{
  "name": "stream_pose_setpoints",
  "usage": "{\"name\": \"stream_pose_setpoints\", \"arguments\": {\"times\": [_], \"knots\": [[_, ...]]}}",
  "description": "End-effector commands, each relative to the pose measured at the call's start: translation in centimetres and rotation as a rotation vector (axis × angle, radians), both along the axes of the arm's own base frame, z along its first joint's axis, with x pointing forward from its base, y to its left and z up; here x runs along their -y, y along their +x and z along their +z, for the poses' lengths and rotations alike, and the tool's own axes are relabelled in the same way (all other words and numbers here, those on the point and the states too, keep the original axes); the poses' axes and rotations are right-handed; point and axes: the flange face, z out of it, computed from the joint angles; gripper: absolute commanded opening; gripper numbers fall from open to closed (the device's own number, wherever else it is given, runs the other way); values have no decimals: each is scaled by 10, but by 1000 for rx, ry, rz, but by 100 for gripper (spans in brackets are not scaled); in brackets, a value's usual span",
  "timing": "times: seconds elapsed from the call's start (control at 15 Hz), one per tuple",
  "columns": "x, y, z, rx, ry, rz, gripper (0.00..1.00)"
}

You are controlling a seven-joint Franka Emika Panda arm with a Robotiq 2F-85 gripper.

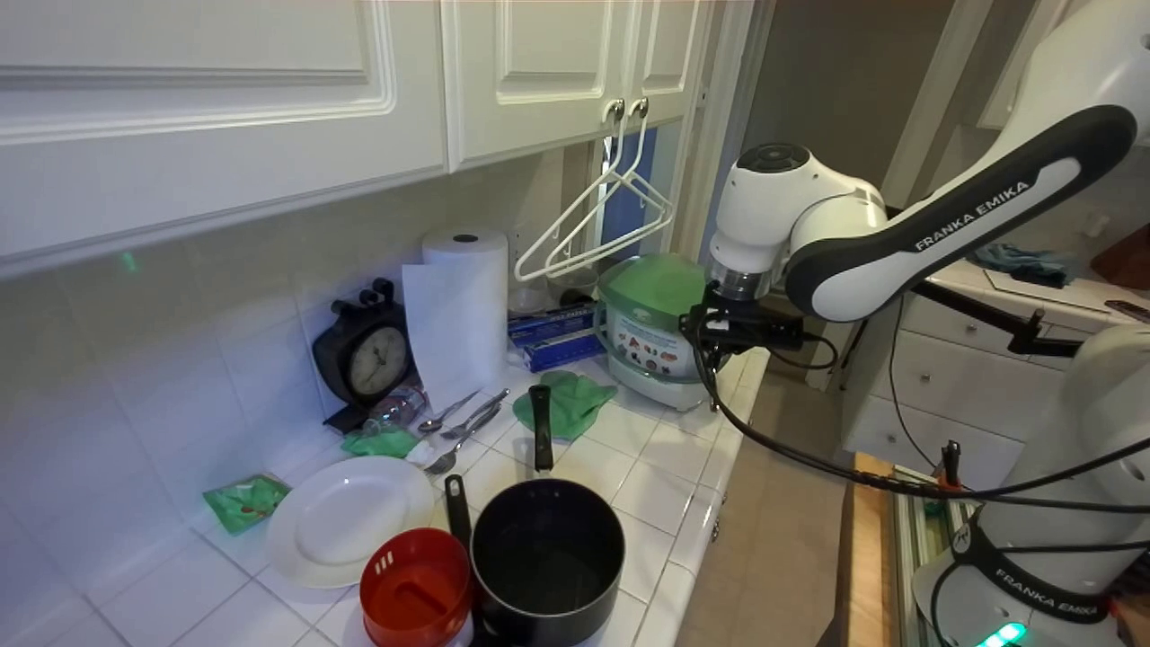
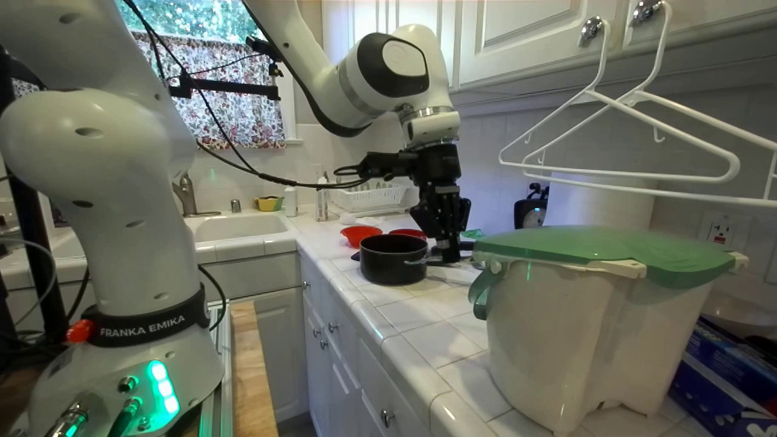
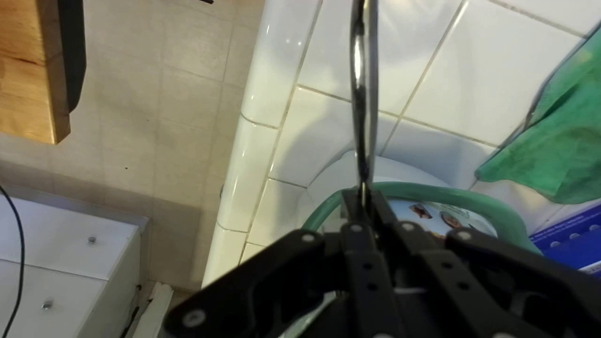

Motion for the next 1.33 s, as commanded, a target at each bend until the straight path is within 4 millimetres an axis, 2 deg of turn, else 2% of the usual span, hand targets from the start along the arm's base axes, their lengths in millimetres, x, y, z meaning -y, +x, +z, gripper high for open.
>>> {"name": "stream_pose_setpoints", "arguments": {"times": [0.0,0.2,0.4,0.47,0.6,0.8,0.93,1.27], "knots": [[22,-6,3,3,-17,4,3],[41,-25,1,-16,-22,-39,3],[65,-56,-3,-35,-28,-132,3],[80,-44,5,-44,-32,-160,3],[92,-52,9,-50,-36,-191,3],[84,-44,5,-51,-24,-154,3],[66,-38,0,-67,-3,-103,3],[20,-39,-14,-215,29,-9,3]]}}
